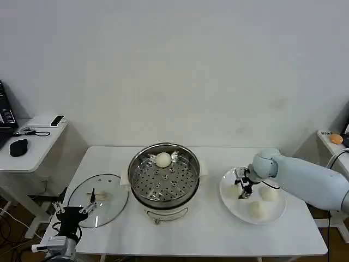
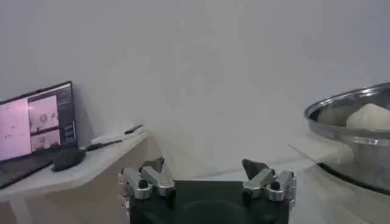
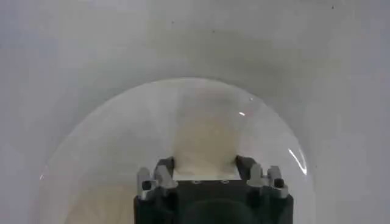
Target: Take steamed baozi put them in steamer then cover it.
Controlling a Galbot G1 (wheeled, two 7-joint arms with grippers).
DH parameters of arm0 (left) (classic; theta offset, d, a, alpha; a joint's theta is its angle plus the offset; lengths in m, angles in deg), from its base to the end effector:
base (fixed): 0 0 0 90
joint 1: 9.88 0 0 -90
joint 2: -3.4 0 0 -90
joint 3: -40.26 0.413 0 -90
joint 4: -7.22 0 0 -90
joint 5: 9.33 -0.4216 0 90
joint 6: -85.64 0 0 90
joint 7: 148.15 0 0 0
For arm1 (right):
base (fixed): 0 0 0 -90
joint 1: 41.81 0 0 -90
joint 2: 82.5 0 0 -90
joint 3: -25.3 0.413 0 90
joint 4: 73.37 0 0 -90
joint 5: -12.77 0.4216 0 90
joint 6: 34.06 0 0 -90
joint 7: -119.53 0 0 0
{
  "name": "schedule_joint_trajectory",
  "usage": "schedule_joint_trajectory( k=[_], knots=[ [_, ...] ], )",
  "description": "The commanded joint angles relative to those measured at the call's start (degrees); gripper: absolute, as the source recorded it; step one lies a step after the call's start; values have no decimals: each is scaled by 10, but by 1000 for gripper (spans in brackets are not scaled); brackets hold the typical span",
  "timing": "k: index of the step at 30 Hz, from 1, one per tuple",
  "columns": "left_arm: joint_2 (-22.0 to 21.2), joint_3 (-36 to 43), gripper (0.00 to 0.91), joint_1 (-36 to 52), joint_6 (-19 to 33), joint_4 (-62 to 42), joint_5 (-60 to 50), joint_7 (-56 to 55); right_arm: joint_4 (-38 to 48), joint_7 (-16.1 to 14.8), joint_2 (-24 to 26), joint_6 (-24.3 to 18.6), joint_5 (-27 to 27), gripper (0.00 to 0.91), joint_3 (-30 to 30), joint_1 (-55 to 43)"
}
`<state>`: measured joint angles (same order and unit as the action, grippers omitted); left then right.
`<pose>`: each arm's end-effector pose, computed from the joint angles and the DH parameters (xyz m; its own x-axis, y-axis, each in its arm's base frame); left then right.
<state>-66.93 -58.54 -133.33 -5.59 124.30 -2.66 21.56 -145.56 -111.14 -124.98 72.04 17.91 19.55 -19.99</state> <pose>0.2054 0.1285 -0.3620 -0.9861 -0.1535 0.0630 -0.1315 0.9546 0.2672 0.5983 -0.1300 -0.2829 -0.1878 -0.1030 0.9768 -0.9746 -0.1037 -0.1983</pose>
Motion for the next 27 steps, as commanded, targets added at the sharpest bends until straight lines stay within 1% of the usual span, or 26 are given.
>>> schedule_joint_trajectory(
  k=[1, 3, 7, 10, 12, 13, 14, 16, 17, 20, 25, 27],
  knots=[
    [0, 0, 907, 0, 0, 1, 0, 0, -12, -6, 8, 0, 10, 625, -3, -35],
    [0, 0, 907, 0, 0, 1, 0, 0, -18, -6, 14, 1, 18, 625, -4, -56],
    [2, 1, 907, 0, 0, 2, 0, 0, -33, -8, 20, 3, 41, 625, -26, -112],
    [5, -1, 907, 0, 0, 3, 1, 0, -40, -7, 15, 5, 57, 625, -48, -173],
    [7, -1, 907, 0, -1, 4, 2, 0, -44, -6, 9, 7, 66, 625, -53, -195],
    [7, -1, 907, 0, -1, 5, 2, 0, -52, -1, 0, 11, 80, 625, -65, -225],
    [8, -1, 907, 0, -1, 6, 2, 0, -54, 0, -2, 12, 84, 625, -66, -235],
    [8, 0, 907, -1, -1, 9, 2, 1, -70, 4, -22, 18, 109, 625, -87, -278],
    [9, -1, 907, -1, -2, 10, 2, 0, -74, 6, -26, 21, 116, 635, -91, -286],
    [11, -2, 907, -1, -1, 8, 2, 0, -88, 16, -59, 35, 152, 635, -105, -327],
    [11, -1, 907, 0, -1, 5, 3, 1, -94, 34, -114, 66, 206, 635, -109, -349],
    [11, -2, 907, 0, 0, 4, 3, 1, -92, 45, -154, 88, 237, 635, -109, -347]
  ],
)
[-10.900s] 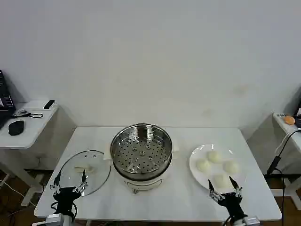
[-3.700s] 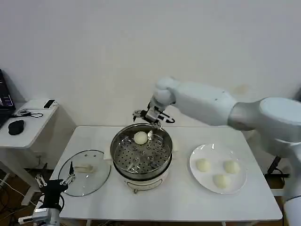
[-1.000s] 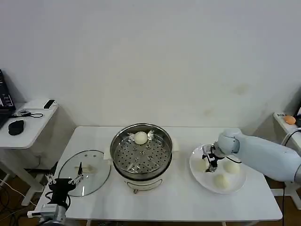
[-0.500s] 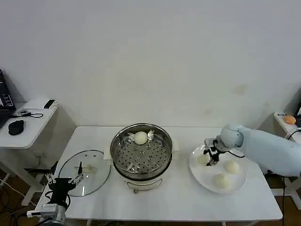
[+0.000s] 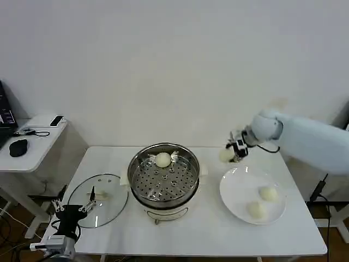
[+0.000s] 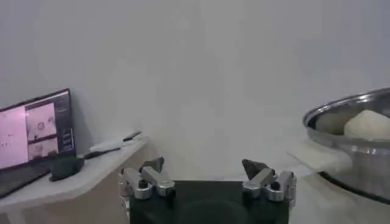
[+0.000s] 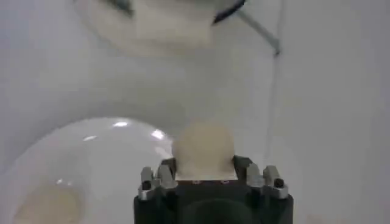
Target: Take steamed baozi put them in steamer then cover it.
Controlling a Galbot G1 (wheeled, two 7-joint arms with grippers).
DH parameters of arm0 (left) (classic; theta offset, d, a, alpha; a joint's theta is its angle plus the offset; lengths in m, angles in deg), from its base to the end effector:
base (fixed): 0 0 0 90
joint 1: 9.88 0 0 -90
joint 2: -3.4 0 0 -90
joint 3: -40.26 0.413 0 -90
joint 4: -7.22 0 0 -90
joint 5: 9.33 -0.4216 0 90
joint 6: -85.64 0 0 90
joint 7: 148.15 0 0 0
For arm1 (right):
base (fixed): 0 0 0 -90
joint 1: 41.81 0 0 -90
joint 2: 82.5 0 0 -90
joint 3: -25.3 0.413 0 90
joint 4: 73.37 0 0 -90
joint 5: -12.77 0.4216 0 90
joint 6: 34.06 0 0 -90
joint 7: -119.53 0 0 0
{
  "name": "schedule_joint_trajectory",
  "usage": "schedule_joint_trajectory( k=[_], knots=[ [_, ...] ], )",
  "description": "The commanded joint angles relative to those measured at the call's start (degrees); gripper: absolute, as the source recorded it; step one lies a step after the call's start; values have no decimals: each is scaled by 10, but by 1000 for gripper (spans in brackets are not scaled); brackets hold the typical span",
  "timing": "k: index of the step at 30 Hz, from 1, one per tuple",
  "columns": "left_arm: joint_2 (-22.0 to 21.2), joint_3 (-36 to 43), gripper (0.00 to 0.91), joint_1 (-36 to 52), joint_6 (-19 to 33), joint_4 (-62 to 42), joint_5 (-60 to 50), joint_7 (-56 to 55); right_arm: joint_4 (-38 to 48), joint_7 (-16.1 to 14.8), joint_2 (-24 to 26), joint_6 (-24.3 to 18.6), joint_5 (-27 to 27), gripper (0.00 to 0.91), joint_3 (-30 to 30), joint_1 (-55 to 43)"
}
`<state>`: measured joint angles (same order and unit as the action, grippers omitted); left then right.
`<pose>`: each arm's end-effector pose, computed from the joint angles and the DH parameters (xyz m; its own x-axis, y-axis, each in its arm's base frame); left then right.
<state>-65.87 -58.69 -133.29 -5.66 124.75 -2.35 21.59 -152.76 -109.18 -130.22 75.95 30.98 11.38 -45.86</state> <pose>0.2073 0.1316 -0.3565 -0.9882 -0.1435 0.0541 -0.1233 0.9530 0.2767 0.6391 -0.0325 -0.0547 -0.4065 -0.2374 0.8823 -0.8818 -0.1507 -0.4468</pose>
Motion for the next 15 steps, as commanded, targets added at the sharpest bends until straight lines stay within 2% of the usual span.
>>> schedule_joint_trajectory(
  k=[1, 6, 9, 11, 15],
  knots=[
    [0, 0, 907, 0, 1, -1, 0, 0, -20, 27, -112, 52, 113, 635, -27, -86],
    [-3, -3, 907, 0, 1, -1, 2, 0, -3, 54, -186, 96, 167, 635, -22, -53],
    [-3, -6, 907, 2, 1, -1, 2, 0, 12, 68, -222, 113, 182, 635, -22, -26],
    [-3, -6, 907, 3, 1, -2, 3, 0, 17, 71, -234, 121, 190, 635, -24, -15],
    [-2, -9, 907, 2, 2, -1, 3, 1, 21, 82, -262, 152, 242, 635, -24, 2]
  ],
)
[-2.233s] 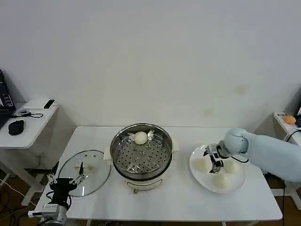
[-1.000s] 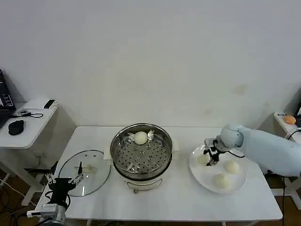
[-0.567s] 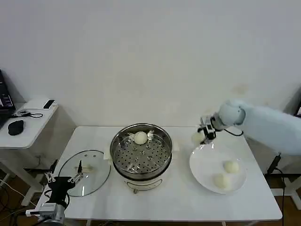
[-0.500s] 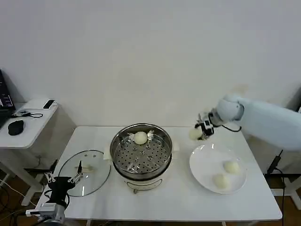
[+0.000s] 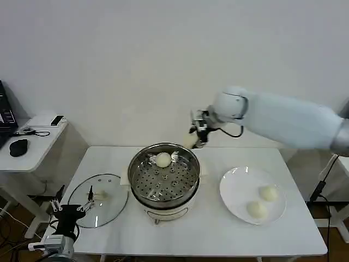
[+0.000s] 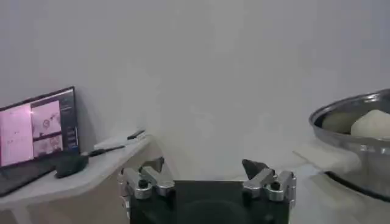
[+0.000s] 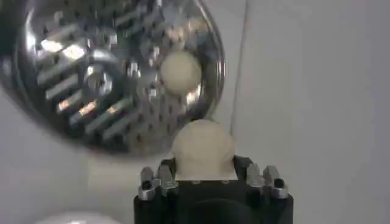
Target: Take steamed baozi put them in steamer then cover it.
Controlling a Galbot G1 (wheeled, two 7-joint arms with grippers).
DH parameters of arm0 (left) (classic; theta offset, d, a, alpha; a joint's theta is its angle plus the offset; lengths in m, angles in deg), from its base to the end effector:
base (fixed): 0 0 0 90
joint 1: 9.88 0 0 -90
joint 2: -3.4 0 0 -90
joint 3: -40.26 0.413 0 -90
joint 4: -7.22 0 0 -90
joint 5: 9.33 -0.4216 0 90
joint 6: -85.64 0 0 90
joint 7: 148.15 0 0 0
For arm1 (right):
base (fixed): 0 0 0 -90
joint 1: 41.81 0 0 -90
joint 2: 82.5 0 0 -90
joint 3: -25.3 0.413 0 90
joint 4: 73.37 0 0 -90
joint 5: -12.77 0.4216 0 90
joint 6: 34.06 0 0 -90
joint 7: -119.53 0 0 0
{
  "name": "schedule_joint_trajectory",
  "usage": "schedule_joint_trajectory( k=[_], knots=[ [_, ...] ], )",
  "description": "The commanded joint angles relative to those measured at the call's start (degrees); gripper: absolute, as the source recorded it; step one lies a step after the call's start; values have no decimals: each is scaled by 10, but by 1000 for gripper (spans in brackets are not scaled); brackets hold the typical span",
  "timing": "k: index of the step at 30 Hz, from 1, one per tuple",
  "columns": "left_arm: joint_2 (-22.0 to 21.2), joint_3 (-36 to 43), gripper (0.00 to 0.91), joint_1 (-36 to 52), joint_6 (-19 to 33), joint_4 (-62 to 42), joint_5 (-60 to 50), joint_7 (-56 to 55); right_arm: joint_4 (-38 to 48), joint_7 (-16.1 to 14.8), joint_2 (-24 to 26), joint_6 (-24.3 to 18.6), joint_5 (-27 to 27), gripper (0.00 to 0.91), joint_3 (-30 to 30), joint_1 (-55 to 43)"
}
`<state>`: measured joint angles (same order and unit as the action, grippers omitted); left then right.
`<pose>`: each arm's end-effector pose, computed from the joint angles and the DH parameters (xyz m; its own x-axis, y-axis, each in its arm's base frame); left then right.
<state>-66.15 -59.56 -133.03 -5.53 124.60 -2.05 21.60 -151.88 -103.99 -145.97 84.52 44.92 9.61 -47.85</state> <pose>0.2088 0.1364 -0.3549 -0.9863 -0.1584 0.0450 -0.1403 0.9514 0.2740 0.6306 0.1339 -0.0456 -0.3262 -0.3394 0.8823 -0.9049 -0.1577 -0.3953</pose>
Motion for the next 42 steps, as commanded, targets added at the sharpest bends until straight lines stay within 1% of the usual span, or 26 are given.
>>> schedule_joint_trajectory(
  k=[1, 4, 8, 14, 32, 33, 35, 39, 42],
  knots=[
    [0, -1, 907, 0, 1, 1, 1, 1, 14, 33, -110, 71, 111, 635, -7, 26],
    [-2, -2, 907, 0, 1, 3, 1, 1, 23, 39, -128, 81, 124, 635, -10, 36],
    [-7, -2, 907, 2, 4, 2, 1, 0, 63, 54, -161, 108, 139, 635, -8, 62],
    [-10, -4, 907, -1, 8, 3, 0, 0, 86, 66, -187, 128, 146, 635, -5, 84],
    [-9, -4, 907, 2, 12, -2, 0, 0, 120, 79, -205, 130, 128, 635, 2, 110],
    [-9, -3, 907, 3, 12, -2, -1, 0, 120, 78, -205, 130, 126, 736, 3, 110],
    [-9, -3, 907, 3, 12, -2, -1, 0, 116, 74, -202, 130, 120, 907, 2, 107],
    [-9, -2, 907, 2, 12, -2, -1, 0, 108, 70, -191, 130, 118, 907, 1, 96],
    [-10, -2, 907, 1, 12, 0, -1, 0, 91, 67, -171, 130, 119, 907, 3, 76]
  ],
)
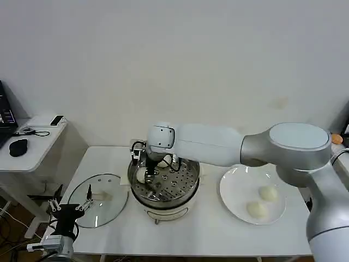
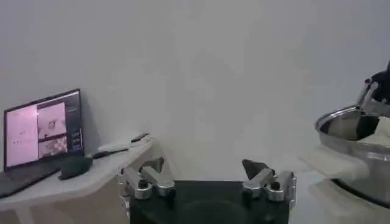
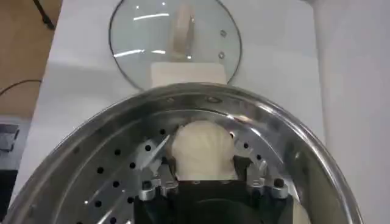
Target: Take steamed baozi put them in steamer then cover it.
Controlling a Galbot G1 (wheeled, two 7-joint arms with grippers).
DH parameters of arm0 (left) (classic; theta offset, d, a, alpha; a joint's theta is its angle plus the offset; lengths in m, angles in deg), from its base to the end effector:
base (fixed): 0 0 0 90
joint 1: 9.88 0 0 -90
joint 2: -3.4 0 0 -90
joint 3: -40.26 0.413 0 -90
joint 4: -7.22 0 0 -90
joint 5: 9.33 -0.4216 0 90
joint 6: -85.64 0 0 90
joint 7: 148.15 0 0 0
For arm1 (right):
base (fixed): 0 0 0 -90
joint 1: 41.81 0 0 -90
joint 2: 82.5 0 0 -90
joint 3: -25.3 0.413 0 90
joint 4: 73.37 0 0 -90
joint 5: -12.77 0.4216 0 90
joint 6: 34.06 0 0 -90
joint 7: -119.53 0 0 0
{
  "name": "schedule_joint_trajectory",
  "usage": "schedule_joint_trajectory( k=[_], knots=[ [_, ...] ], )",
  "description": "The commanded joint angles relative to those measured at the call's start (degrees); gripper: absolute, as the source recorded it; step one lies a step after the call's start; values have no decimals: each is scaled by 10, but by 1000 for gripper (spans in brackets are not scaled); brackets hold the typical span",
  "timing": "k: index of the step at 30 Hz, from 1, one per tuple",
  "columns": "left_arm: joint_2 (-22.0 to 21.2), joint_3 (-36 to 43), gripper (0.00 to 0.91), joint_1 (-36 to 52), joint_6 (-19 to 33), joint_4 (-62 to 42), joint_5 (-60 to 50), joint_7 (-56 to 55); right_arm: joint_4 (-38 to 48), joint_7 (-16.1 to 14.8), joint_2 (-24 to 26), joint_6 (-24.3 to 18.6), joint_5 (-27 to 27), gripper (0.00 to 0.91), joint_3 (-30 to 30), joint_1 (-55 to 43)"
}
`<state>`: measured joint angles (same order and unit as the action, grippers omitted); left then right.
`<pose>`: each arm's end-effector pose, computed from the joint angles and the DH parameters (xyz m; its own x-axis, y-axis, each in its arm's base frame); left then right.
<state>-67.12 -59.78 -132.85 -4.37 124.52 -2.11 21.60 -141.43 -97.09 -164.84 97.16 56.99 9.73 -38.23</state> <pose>0.2087 0.1348 -0.3562 -0.9859 -0.1654 0.0245 -0.1536 0.9535 0.2595 0.6079 0.2973 -0.1432 -0.1768 -0.3105 0.9340 -0.9781 -0.0509 -0.2020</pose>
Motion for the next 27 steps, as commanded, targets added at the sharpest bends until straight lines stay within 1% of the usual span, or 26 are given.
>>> schedule_joint_trajectory(
  k=[1, 3, 4, 6, 7, 8, 10, 13, 15, 16, 18, 19, 22, 23, 24, 25, 26, 27],
  knots=[
    [0, 1, 907, 0, 0, 1, 0, 0, -25, -2, 30, 4, 1, 907, 0, -35],
    [-1, 3, 907, -1, 0, 1, -2, 0, -40, -3, 44, 4, 1, 907, -2, -50],
    [-2, 4, 907, 0, 0, 2, -3, 0, -64, -6, 68, 4, 2, 907, -5, -68],
    [-3, 6, 907, 0, 0, 3, -4, 0, -94, -9, 87, 3, -1, 907, -9, -82],
    [-3, 8, 907, 0, 0, 3, -4, 0, -115, -21, 118, 1, -8, 907, -13, -96],
    [-2, 9, 907, 0, 0, 4, -5, 0, -128, -25, 129, 0, -9, 907, -16, -102],
    [-2, 11, 907, 0, -1, 5, -5, 0, -167, -35, 169, -5, -18, 907, -24, -123],
    [-1, 15, 907, 0, -2, 6, -7, 0, -234, -43, 252, -12, -25, 907, -29, -150],
    [-2, 17, 907, 0, -2, 7, -9, 1, -262, -49, 300, -16, -31, 907, -30, -158],
    [-2, 20, 907, 0, -2, 7, -10, 0, -283, -52, 333, -19, -45, 907, -33, -164],
    [-3, 25, 907, -1, -1, 5, -14, 0, -302, -64, 373, -24, -63, 907, -41, -172],
    [-4, 27, 907, -1, -1, 5, -16, 0, -318, -71, 411, -33, -79, 907, -46, -175],
    [-4, 34, 907, -1, -1, 6, -22, 0, -338, -88, 482, -43, -114, 907, -45, -170],
    [-4, 35, 907, -1, -1, 7, -24, 0, -346, -95, 518, -49, -131, 907, -41, -160],
    [-3, 36, 907, -1, -2, 7, -24, 0, -350, -100, 529, -52, -140, 907, -39, -156],
    [-3, 37, 907, -2, -2, 8, -25, 0, -357, -108, 554, -60, -159, 907, -38, -145],
    [-4, 39, 907, -2, -2, 8, -27, 0, -361, -111, 566, -63, -171, 907, -39, -140],
    [-4, 41, 907, -2, -2, 8, -28, 0, -367, -121, 582, -73, -192, 907, -41, -128]
  ],
)
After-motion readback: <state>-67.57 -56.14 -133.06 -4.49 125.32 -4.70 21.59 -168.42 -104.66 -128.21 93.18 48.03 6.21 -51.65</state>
